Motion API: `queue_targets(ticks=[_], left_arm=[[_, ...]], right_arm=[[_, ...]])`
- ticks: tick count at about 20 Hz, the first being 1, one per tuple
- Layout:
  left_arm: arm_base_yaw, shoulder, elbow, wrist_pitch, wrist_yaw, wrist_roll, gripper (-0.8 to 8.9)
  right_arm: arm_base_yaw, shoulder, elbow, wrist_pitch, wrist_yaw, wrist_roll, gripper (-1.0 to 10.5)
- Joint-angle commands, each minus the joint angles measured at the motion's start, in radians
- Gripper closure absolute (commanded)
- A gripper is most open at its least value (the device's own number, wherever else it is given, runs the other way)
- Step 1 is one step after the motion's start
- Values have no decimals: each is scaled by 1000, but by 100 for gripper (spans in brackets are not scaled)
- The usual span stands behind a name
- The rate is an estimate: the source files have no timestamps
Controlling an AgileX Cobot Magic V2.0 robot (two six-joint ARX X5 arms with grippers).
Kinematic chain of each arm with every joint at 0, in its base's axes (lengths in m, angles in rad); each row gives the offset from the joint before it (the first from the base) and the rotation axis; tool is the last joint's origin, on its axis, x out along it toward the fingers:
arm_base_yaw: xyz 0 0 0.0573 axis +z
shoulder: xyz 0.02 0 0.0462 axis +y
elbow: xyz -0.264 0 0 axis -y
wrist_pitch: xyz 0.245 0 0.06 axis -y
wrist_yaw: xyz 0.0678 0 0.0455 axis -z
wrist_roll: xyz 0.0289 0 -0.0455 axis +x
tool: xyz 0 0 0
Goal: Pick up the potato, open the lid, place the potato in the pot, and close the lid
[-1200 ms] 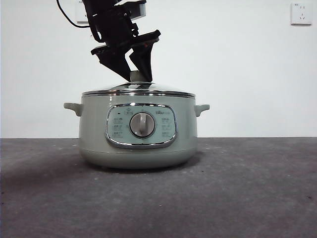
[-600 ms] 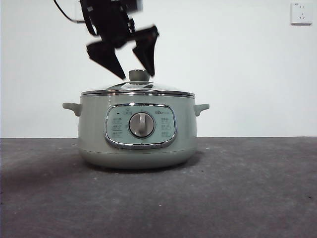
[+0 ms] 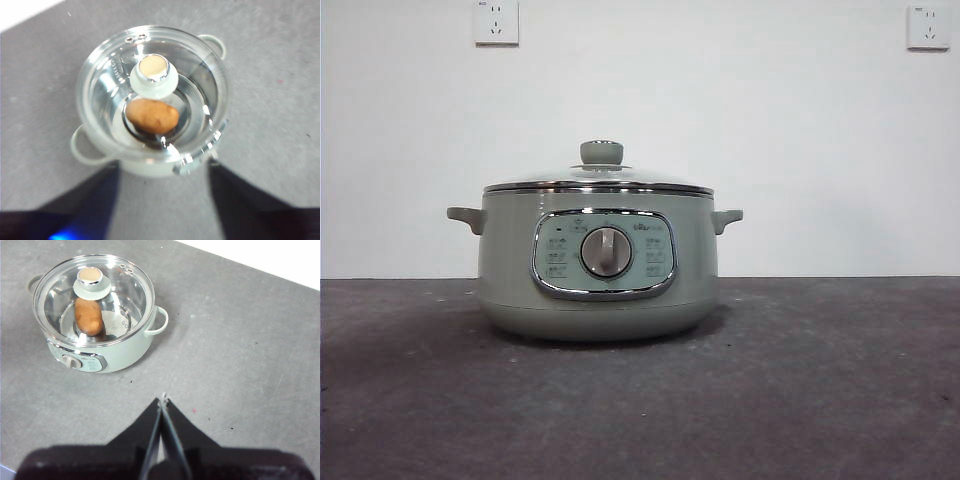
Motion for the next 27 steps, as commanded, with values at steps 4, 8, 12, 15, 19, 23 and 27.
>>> queue_targets(ticks=[4, 8, 12, 15, 19, 23, 27], left_arm=[[17, -89, -4, -62, -2, 16, 816], [17, -89, -4, -63, -2, 16, 816], [17, -74, -4, -65, -3, 39, 816], [78, -87, -10, -151, -21, 105, 816], [188, -187, -197, -74, 29, 105, 816], [288, -436, -652, 370, 115, 98, 816], [389, -772, -1220, 908, 128, -37, 816]], right_arm=[[3, 11, -8, -23, 0, 18, 947], [3, 11, -8, -23, 0, 18, 947], [3, 11, -8, -23, 0, 18, 947], [3, 11, -8, -23, 0, 18, 947], [3, 11, -8, -23, 0, 18, 947], [3, 16, -8, -23, 0, 18, 947], [3, 17, -8, -23, 0, 18, 947]])
